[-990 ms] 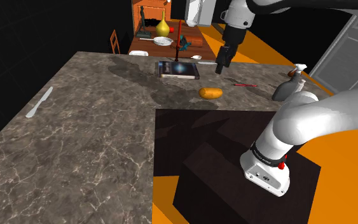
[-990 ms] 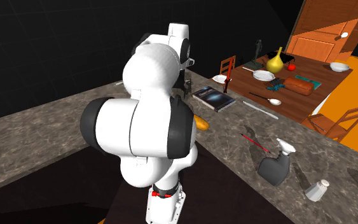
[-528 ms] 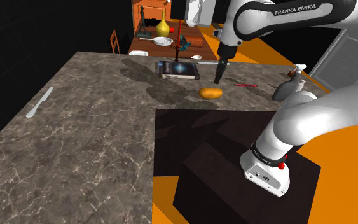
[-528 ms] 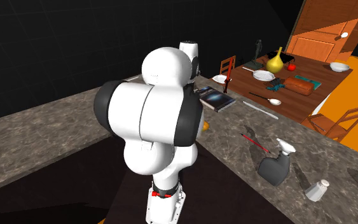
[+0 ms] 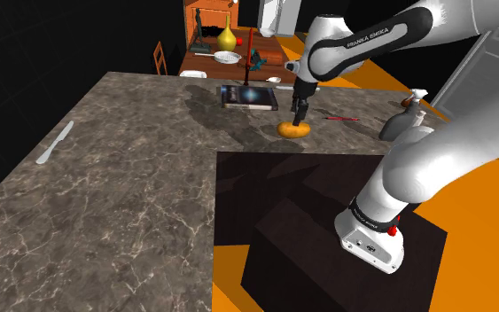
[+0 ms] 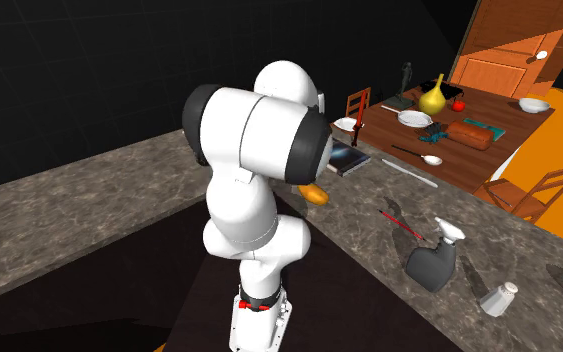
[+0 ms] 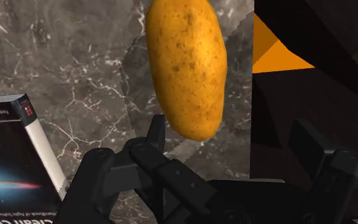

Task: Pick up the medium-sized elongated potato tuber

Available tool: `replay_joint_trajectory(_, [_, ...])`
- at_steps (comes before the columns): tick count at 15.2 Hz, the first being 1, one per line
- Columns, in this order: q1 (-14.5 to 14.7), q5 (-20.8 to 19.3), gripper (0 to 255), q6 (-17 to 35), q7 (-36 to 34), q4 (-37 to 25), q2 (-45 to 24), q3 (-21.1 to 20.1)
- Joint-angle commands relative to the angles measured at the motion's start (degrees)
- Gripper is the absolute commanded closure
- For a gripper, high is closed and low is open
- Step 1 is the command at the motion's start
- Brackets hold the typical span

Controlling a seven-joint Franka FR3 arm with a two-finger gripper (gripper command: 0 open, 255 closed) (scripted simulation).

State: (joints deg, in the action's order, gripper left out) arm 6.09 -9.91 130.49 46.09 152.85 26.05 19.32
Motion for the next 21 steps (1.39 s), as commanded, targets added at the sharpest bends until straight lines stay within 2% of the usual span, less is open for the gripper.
replay_joint_trajectory(1, [1.5, 0.1, 0, 5.3, 5.4, -0.7, -5.1, 2.3])
replay_joint_trajectory(3, [2.3, 0.6, 0, 8.0, 8.9, -1.4, -8.2, 3.6])
replay_joint_trajectory(10, [3.2, 2.3, 0, 15.4, 10.3, 0.7, -13.6, 4.9])
replay_joint_trajectory(12, [3.2, 2.3, 0, 15.4, 10.3, 0.7, -13.6, 4.9])
replay_joint_trajectory(13, [3.2, 2.3, 255, 15.4, 10.3, 0.7, -13.7, 4.9])
replay_joint_trajectory(21, [3.2, 2.3, 255, 15.4, 10.3, 0.7, -13.6, 4.9])
